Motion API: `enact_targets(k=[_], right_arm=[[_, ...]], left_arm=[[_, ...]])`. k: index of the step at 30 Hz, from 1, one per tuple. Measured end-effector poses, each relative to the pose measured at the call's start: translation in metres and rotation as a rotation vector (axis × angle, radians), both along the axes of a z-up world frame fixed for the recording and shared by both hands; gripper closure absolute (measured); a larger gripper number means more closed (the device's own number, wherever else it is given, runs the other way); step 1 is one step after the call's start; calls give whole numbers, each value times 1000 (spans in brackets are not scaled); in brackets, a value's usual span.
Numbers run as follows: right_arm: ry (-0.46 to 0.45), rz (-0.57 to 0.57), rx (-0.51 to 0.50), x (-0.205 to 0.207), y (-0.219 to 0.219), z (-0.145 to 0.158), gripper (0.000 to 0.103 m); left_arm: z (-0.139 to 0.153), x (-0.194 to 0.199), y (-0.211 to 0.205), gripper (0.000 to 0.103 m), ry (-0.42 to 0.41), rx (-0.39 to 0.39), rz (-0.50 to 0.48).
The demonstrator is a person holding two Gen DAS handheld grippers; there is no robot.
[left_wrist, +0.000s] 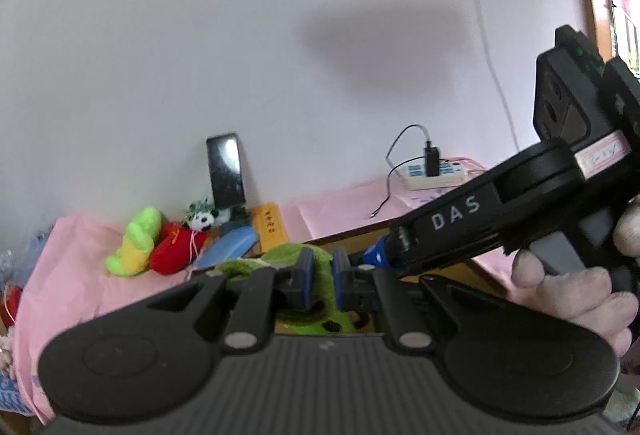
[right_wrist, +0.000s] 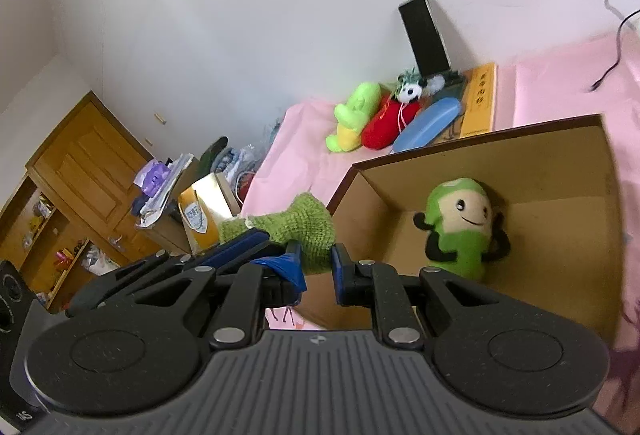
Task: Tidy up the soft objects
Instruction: 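Lift the green knitted towel with the right gripper toward the box, then open the right gripper to drop the towel into the box, then move the right gripper back to the teal mesh bath puff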
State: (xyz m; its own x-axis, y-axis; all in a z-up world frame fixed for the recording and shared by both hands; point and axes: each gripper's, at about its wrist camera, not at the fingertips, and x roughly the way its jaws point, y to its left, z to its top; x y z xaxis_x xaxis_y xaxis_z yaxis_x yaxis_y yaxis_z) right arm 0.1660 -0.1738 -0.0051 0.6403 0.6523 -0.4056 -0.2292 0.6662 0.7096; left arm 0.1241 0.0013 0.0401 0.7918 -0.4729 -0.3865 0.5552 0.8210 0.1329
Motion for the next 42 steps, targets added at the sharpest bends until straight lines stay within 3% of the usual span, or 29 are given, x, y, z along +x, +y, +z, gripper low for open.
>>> enact_targets(k=[8,17,20,22,26,31,35,39,42], right_arm=[[209,52,20,60,22,-60,103],[344,42,-121,58,19,-88,103],[355,27,-191,48,5,-92,103],[367,20,-192,43,-7,-92,103],[374,8,-285,31,-24,-89,103],[386,12,-323,17,-41,-86,103],[379,2,-355,13,-37,-81,99],[321,-29,-302,1,-43,-65,98],[228,-61,-326,-19,-42,-47,98]], left_arm=[[-44,65,11,98,197,-1,57],[-98,80,1,98,378,44,53],[-106,76,0,98,445,11,36],[-106,72,-4,98,456,7,23],[-106,60,-16,98,472,20,-6],[-101,42,-34,98,451,60,-49],[-94,38,-40,98,421,98,-28],[-79,33,-34,98,379,96,12],[-64,23,-30,97,345,93,42]])
